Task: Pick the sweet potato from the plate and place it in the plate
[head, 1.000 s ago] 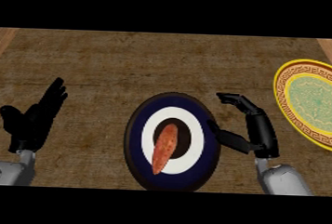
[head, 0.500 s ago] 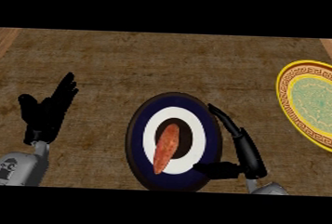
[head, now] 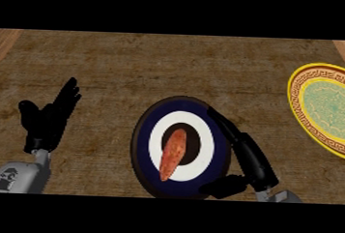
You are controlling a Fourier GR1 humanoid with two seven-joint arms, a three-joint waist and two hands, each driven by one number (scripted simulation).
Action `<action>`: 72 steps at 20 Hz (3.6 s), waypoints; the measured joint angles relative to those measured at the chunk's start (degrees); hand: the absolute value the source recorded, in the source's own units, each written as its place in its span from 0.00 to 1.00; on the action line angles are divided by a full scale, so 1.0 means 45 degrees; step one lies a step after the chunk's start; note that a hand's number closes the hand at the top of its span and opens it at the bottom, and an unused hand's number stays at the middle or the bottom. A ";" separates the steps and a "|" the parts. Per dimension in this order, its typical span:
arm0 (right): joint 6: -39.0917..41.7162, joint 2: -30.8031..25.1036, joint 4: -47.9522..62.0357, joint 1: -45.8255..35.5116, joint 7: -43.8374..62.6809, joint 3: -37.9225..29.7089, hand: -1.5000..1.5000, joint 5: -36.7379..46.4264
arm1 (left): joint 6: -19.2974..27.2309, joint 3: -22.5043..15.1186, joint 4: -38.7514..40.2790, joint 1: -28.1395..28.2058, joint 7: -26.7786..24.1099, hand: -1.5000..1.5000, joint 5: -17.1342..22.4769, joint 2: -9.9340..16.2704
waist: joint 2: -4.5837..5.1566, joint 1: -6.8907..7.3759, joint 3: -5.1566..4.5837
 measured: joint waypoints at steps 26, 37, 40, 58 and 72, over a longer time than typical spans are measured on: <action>0.4981 0.2557 0.1363 -0.2660 0.5847 0.0503 0.00 0.3839 | -0.1009 0.1181 0.0308 -0.0304 0.0089 0.50 -0.1048 -0.0897 | 0.0020 0.0022 0.0005; 0.4505 0.3491 0.3989 -0.3507 0.5291 0.0594 0.00 0.4982 | -0.1284 0.1576 -0.0448 0.0076 0.0553 0.50 -0.1577 -0.1275 | 0.0020 0.0059 0.0005; 0.4741 0.3535 0.4627 -0.3764 0.4899 0.0606 1.00 0.4928 | -0.1375 0.1687 -0.0177 -0.0065 0.0405 0.50 -0.1691 -0.1367 | -0.0006 0.0050 -0.0002; 0.3232 0.2676 0.3310 -0.3343 0.4123 0.1232 1.00 0.5904 | -0.1746 0.2065 -0.0278 0.0170 0.0405 0.50 -0.2048 -0.1629 | -0.0039 -0.0014 -0.0006; 0.0475 -0.0521 -0.1494 -0.2483 0.4997 -0.2488 1.00 0.8086 | -0.1810 0.2341 -0.0250 0.0209 0.0381 0.50 -0.2014 -0.1564 | -0.0060 -0.0268 0.0005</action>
